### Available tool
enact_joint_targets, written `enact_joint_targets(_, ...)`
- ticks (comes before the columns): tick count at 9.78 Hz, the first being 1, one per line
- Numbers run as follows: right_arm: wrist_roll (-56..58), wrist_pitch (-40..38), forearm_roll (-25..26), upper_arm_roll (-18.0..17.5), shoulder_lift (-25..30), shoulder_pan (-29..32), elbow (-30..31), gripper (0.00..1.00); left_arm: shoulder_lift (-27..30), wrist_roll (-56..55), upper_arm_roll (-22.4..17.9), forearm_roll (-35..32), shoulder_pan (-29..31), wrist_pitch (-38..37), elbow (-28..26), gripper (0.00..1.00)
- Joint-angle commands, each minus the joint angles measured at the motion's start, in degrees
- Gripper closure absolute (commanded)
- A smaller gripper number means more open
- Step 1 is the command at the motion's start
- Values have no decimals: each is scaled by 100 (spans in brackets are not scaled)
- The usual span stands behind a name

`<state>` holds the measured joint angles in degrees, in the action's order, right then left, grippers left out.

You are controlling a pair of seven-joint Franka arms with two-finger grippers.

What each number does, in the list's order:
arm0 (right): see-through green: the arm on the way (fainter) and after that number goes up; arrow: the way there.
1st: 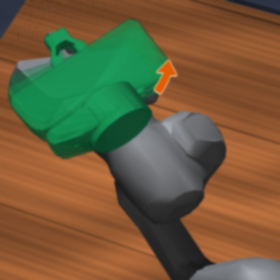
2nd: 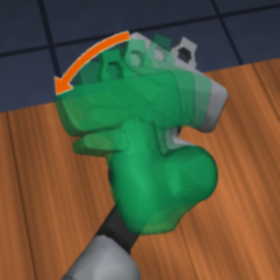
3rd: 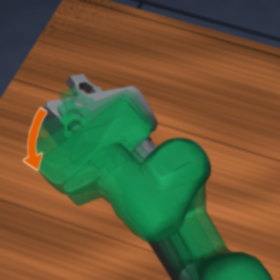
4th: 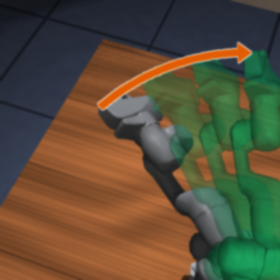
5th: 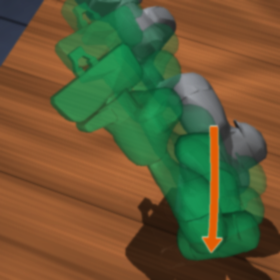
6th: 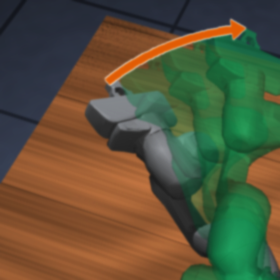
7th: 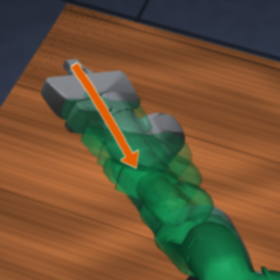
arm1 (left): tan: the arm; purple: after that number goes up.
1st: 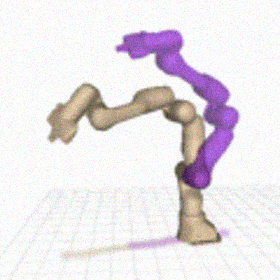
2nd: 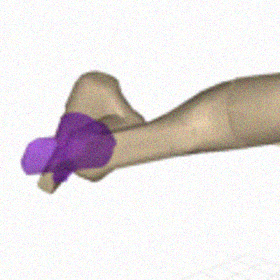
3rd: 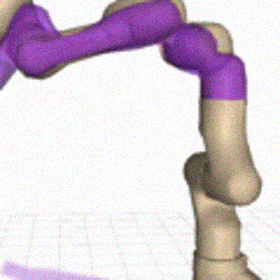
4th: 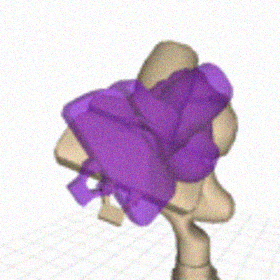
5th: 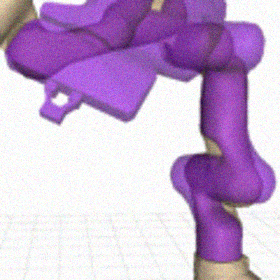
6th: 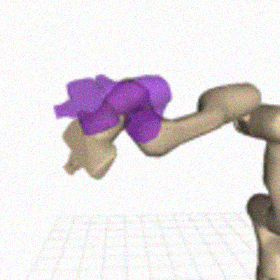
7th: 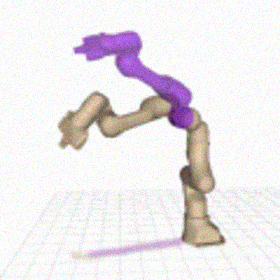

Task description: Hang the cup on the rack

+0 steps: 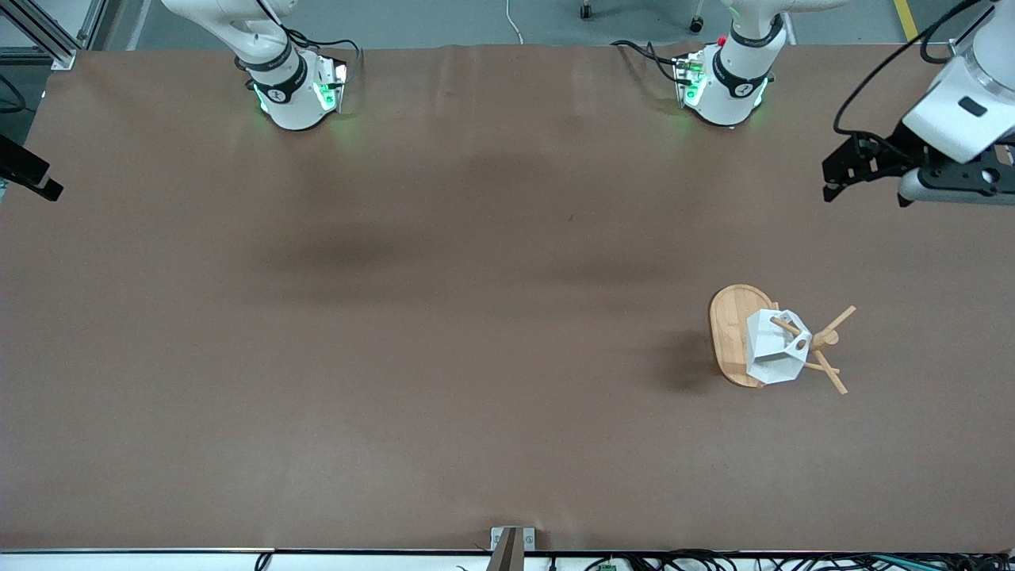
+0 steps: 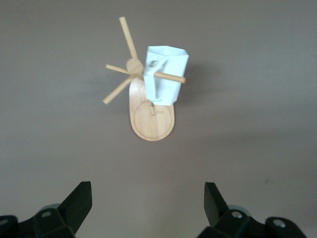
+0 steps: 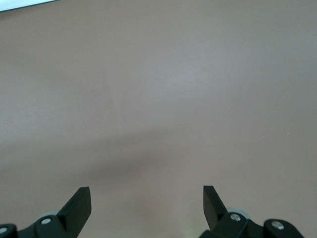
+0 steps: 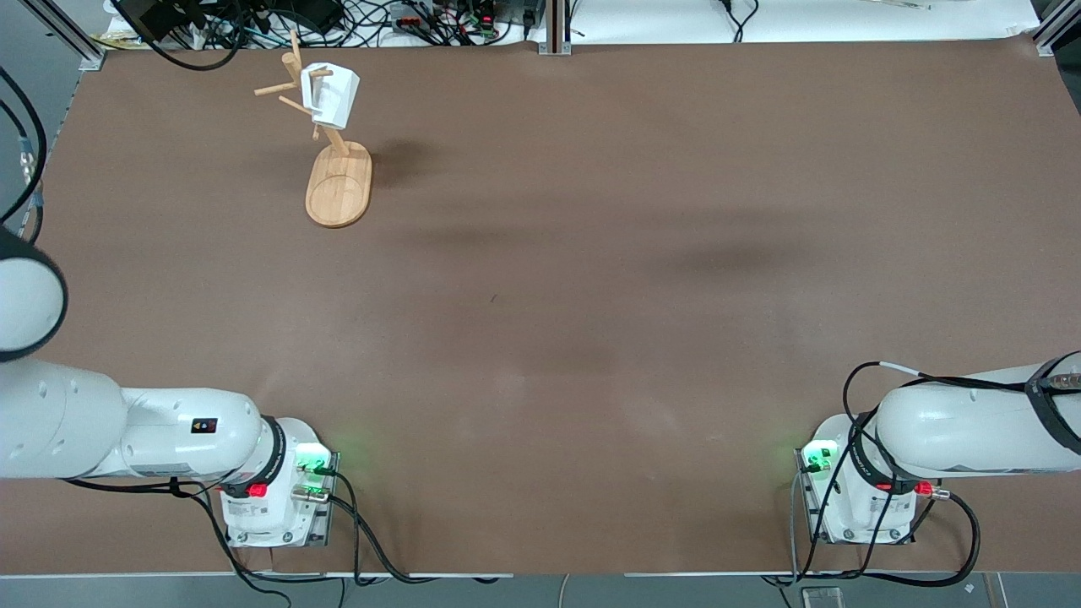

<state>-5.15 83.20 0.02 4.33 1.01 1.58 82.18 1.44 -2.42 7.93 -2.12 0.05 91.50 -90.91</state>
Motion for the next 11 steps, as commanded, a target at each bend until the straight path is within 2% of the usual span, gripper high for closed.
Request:
enact_joint_targets(1,214,-24,112,-28,5,105,-132,0,-329,14,42,-193,13,-368,275,0)
enact_joint_targets(3,269,-23,60,-28,5,97,-124,0,-311,84,50,-184,4,-431,275,0)
enact_joint_targets(5,348,-137,24,-37,-48,114,-132,0,-206,128,50,114,4,-598,214,0)
enact_joint_targets(7,366,-7,15,-37,-30,97,-115,0,267,145,24,133,83,-187,-460,0)
enact_joint_targets(11,375,-6,24,-37,-48,114,-124,0,199,111,50,221,189,-264,-244,0)
